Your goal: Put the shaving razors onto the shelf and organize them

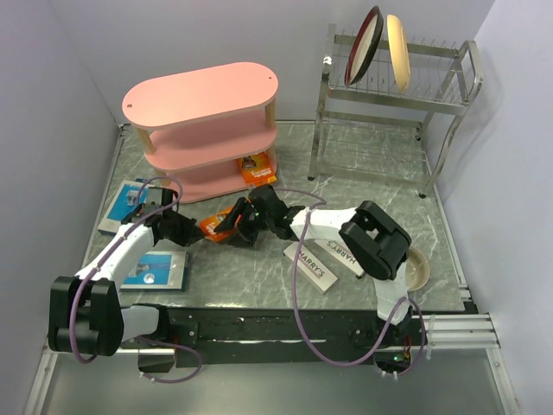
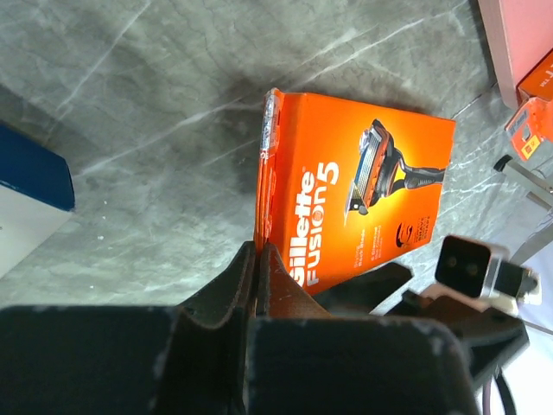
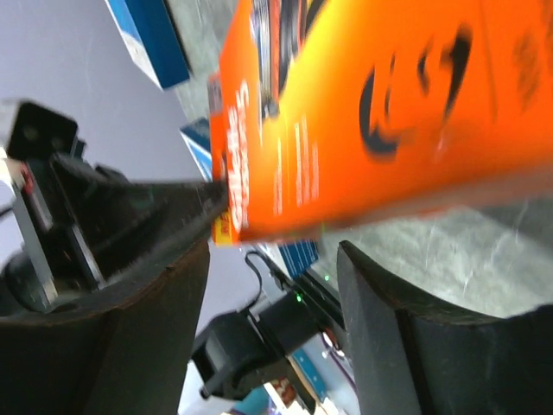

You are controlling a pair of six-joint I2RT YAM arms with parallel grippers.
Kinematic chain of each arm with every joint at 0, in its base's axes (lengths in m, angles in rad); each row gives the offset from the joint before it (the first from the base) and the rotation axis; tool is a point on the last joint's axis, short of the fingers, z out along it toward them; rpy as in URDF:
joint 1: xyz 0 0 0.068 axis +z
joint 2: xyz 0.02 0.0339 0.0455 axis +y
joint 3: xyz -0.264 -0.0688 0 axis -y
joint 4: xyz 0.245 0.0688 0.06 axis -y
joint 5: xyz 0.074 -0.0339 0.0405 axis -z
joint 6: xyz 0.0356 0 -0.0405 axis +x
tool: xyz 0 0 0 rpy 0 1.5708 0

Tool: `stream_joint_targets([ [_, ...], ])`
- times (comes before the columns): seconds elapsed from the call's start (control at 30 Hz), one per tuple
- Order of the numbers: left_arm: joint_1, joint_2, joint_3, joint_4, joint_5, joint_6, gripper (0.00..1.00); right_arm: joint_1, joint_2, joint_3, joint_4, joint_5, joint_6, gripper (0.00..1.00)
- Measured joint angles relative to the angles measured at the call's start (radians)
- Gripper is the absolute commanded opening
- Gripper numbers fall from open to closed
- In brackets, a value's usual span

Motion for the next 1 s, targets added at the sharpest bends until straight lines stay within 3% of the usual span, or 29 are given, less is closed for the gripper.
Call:
stream_joint_targets([
  [0.23, -0.015, 0.005, 0.013, -0.011, -0.006, -0.014, 0.07, -0.006, 0.051, 0.043, -0.018, 0.01, 0.01, 0.43],
  [0.3, -0.017, 0.01, 0.013, -0.018, -0.006, -0.014, 0.25, -0.004, 0.052, 0.049, -0.021, 0.014, 0.01, 0.36],
  [0.33, -0.019, 0.011, 0.013, -0.026, -0.005, -0.011, 0.53, -0.004, 0.052, 0.05, -0.022, 0.016, 0.009, 0.33],
  [0.43, -0.023, 0.013, 0.042, -0.085, 0.006, 0.04, 0.73, -0.004, 0.052, 0.049, -0.026, 0.017, -0.023, 0.24],
  [0.77, -0.023, -0.064, 0.322, -0.158, 0.003, 0.332, 0.75, -0.004, -0.106, -0.116, -0.029, -0.074, -0.328, 0.22],
  [1.0, 0.103, -0.159, 0.204, -0.138, -0.066, 0.433, 0.72, -0.004, -0.088, -0.064, 0.06, -0.194, -0.406, 0.22],
])
